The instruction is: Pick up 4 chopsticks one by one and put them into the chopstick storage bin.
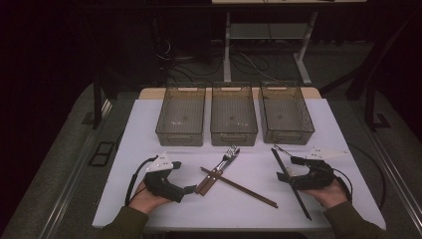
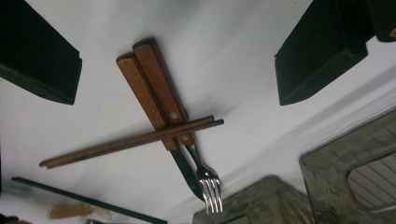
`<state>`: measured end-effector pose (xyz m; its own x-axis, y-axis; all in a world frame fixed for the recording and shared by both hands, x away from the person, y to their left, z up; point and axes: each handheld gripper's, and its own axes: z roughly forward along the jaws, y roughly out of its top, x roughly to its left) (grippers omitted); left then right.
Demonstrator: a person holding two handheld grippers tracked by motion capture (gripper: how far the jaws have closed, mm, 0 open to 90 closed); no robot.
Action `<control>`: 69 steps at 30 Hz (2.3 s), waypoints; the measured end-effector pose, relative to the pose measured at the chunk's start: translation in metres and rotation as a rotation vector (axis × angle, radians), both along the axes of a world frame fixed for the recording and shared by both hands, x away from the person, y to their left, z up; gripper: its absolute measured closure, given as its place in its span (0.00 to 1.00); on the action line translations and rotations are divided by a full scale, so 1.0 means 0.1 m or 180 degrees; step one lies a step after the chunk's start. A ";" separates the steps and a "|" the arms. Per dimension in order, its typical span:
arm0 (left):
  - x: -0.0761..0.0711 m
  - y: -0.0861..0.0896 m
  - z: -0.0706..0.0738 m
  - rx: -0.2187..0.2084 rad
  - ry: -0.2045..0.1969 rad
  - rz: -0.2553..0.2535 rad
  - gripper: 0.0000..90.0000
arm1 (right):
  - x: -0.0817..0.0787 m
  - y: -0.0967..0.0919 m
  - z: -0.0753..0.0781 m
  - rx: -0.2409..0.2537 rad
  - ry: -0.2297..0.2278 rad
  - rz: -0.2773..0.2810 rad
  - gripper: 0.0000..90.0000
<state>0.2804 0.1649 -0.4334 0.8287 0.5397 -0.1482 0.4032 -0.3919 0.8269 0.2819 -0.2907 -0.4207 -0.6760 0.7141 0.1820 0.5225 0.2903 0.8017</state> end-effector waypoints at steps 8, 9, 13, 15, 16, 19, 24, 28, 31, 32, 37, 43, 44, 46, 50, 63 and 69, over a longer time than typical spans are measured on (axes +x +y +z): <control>-0.01 -0.01 0.01 -0.0020 -0.0010 0.0010 0.00 | 0.09 -0.03 0.04 0.0028 0.0042 -0.0094 0.24; -0.01 -0.02 0.01 -0.0025 -0.0014 0.0005 0.00 | 0.12 -0.05 0.04 0.0029 0.0057 -0.0122 0.26; -0.02 -0.03 0.01 0.0000 -0.0033 -0.0010 0.00 | 0.19 -0.05 0.05 0.0005 0.0075 -0.0154 0.31; -0.02 -0.04 0.00 0.0009 -0.0020 -0.0015 0.00 | 0.21 -0.04 0.06 -0.0003 0.0093 -0.0132 0.34; -0.02 -0.05 0.01 -0.0007 -0.0025 -0.0022 0.00 | 0.23 -0.02 0.09 -0.0030 0.0065 -0.0130 0.36; -0.02 -0.05 0.01 0.0018 -0.0034 -0.0030 0.00 | 0.28 0.01 0.11 -0.0026 0.0068 -0.0115 0.39; -0.03 -0.05 0.01 0.0045 -0.0038 -0.0028 0.00 | 0.38 0.04 0.11 -0.0050 0.0094 -0.0120 0.44; -0.04 -0.03 0.01 0.0019 -0.0034 -0.0001 0.00 | 0.46 0.04 0.11 -0.0045 0.0093 -0.0153 0.50; -0.04 -0.03 0.01 0.0023 -0.0043 -0.0005 0.00 | 0.51 0.04 0.11 -0.0064 0.0089 -0.0172 0.56; -0.04 -0.03 0.01 0.0021 -0.0047 -0.0008 0.00 | 0.51 0.04 0.11 -0.0064 0.0089 -0.0172 0.56; -0.04 -0.04 0.01 0.0016 -0.0044 -0.0012 0.00 | 0.61 0.03 0.11 -0.0095 0.0108 -0.0213 0.69; -0.04 -0.04 0.02 0.0010 -0.0052 -0.0027 0.00 | 0.73 0.00 0.05 -0.0178 0.0197 -0.0305 0.88; -0.04 -0.04 0.02 0.0011 -0.0058 -0.0018 0.00 | 0.75 0.00 0.04 -0.0180 0.0222 -0.0306 0.91; -0.04 -0.03 0.02 0.0004 -0.0070 -0.0016 0.00 | 0.80 0.00 0.00 -0.0191 0.0264 -0.0305 0.96; -0.04 -0.04 0.02 0.0000 -0.0059 -0.0020 0.00 | 0.87 0.03 -0.06 -0.0277 0.0333 -0.0298 1.00; -0.04 -0.05 0.01 0.0016 -0.0060 -0.0041 0.00 | 0.96 0.06 -0.20 -0.0468 0.0498 -0.0345 1.00; -0.04 -0.05 0.01 0.0014 -0.0059 -0.0041 0.00 | 0.96 0.06 -0.23 -0.0509 0.0539 -0.0366 1.00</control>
<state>0.2763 0.1599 -0.4322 0.8381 0.5296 -0.1305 0.3827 -0.4006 0.8325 0.3781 -0.2849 -0.4432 -0.5583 0.8132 0.1644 0.6824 0.3374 0.6485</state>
